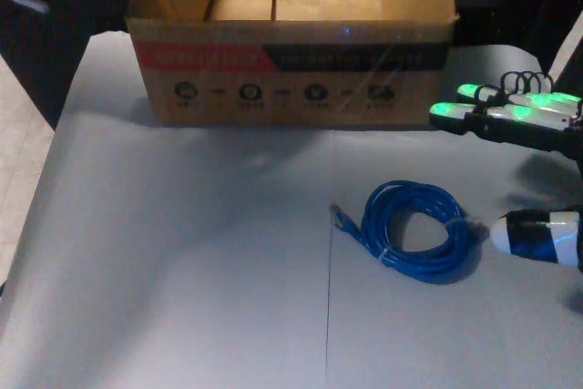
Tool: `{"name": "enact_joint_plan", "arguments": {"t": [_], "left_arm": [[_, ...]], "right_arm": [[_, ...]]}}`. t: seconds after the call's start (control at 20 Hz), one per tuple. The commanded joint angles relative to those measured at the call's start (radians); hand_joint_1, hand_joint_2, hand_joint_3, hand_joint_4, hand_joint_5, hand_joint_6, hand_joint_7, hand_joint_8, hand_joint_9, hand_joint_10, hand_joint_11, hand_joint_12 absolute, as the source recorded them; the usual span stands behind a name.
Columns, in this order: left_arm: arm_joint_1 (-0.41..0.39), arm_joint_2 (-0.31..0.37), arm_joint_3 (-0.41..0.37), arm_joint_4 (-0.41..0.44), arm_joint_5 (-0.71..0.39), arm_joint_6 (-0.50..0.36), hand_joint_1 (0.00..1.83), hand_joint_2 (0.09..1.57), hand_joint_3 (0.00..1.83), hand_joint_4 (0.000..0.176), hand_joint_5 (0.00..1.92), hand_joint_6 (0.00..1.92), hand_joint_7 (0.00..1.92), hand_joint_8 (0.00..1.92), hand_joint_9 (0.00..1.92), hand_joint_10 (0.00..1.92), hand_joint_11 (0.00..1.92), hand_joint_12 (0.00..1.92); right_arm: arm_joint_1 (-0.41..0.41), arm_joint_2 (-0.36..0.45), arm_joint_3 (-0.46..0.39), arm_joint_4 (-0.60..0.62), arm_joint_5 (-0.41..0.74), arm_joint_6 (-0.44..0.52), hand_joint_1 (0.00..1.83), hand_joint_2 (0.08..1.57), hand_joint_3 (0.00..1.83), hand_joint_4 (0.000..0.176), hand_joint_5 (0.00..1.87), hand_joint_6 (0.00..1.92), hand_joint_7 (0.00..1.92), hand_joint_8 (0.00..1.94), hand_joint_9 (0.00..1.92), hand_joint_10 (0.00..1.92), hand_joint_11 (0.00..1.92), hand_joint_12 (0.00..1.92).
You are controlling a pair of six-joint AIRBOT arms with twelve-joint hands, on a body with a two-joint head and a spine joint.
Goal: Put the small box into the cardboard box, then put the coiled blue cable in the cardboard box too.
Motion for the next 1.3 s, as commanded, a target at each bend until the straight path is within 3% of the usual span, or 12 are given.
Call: {"name": "enact_joint_plan", "arguments": {"t": [0.0,0.05,0.1,0.2,0.25,0.3,0.35,0.55,0.7,0.85,1.1,1.25], "left_arm": [[-0.01,-0.018,0.012,-0.022,-0.087,-0.002,1.24,1.05,0.0,0.013,1.16,0.6,1.09,0.9,1.05,0.79,0.75,1.48],[-0.007,-0.054,0.041,-0.031,-0.058,-0.002,1.23,1.06,0.0,0.046,1.12,0.72,1.08,0.86,1.06,0.64,0.8,1.39],[-0.007,-0.076,0.06,-0.036,-0.041,-0.003,1.23,1.06,0.0,0.047,1.09,0.84,1.08,0.79,1.03,0.44,0.67,1.29],[-0.007,-0.114,0.097,-0.04,0.006,-0.003,1.22,1.08,0.0,0.037,1.04,0.84,1.05,0.92,0.99,0.54,0.66,1.46],[-0.007,-0.125,0.109,-0.04,0.024,-0.003,0.98,0.99,0.0,0.048,0.78,0.28,0.81,0.37,0.74,0.52,0.37,1.48],[-0.007,-0.138,0.125,-0.045,0.044,-0.003,0.79,0.88,0.0,0.149,0.35,0.02,0.35,0.03,0.35,0.13,0.05,1.22],[-0.007,-0.143,0.133,-0.05,0.051,-0.003,0.72,0.83,0.0,0.176,0.22,0.01,0.11,0.02,0.09,0.03,0.0,0.48],[-0.007,-0.113,0.108,-0.051,0.012,-0.005,0.69,0.87,0.0,0.176,0.16,0.0,0.08,0.0,0.05,0.0,0.0,0.17],[-0.007,-0.067,0.075,-0.049,-0.03,-0.005,0.7,0.86,0.0,0.176,0.19,0.0,0.11,0.0,0.08,0.0,0.0,0.35],[0.015,0.046,-0.01,-0.017,-0.091,-0.004,0.63,0.9,0.0,0.176,0.14,0.0,0.06,0.0,0.02,0.0,0.0,0.15],[0.211,0.252,-0.179,-0.043,-0.256,-0.004,0.66,0.87,0.0,0.176,0.13,0.0,0.08,0.0,0.06,0.0,0.0,0.33],[0.393,0.346,-0.284,-0.103,-0.372,-0.003,0.77,0.86,0.0,0.176,0.11,0.0,0.03,0.0,0.0,0.0,0.0,0.0]], "right_arm": [[0.015,-0.001,0.006,0.017,0.118,0.005,0.35,1.21,0.0,0.176,0.13,0.01,0.0,0.0,0.0,0.0,0.0,0.0],[0.015,-0.002,0.008,0.017,0.118,0.005,0.36,1.21,0.0,0.176,0.14,0.01,0.0,0.0,0.0,0.0,0.0,0.0],[0.015,-0.004,0.01,0.017,0.118,0.005,0.35,1.22,0.0,0.176,0.14,0.0,0.0,0.0,0.0,0.0,0.0,0.0],[0.015,-0.007,0.012,0.017,0.118,0.005,0.32,1.22,0.0,0.176,0.15,0.0,0.0,0.0,0.0,0.0,0.0,0.0],[0.015,-0.007,0.012,0.017,0.118,0.005,0.32,1.22,0.0,0.176,0.15,0.0,0.01,0.0,0.0,0.0,0.0,0.0],[0.015,-0.008,0.012,0.017,0.118,0.005,0.32,1.22,0.0,0.176,0.14,0.0,0.01,0.0,0.0,0.0,0.0,0.0],[0.015,-0.008,0.012,0.017,0.118,0.005,0.32,1.23,0.01,0.176,0.13,0.0,0.0,0.0,0.0,0.0,0.0,0.0],[0.015,-0.01,0.012,0.018,0.118,0.013,0.37,1.23,0.0,0.176,0.16,0.01,0.0,0.0,0.0,0.0,0.0,0.0],[0.015,-0.01,0.012,0.02,0.118,0.019,0.42,1.21,0.0,0.176,0.16,0.0,0.01,0.0,0.0,0.0,0.0,0.0],[0.015,-0.006,0.011,0.022,0.118,0.032,0.48,1.17,0.0,0.176,0.16,0.0,0.0,0.0,0.0,0.0,0.0,0.0],[0.015,0.019,0.003,0.027,0.118,0.038,0.51,1.09,0.0,0.176,0.14,0.0,0.03,0.01,0.0,0.0,0.0,0.0],[0.015,0.033,-0.003,0.027,0.118,0.038,0.44,1.09,0.0,0.176,0.1,0.0,0.01,0.0,0.0,0.0,0.0,0.0]]}}
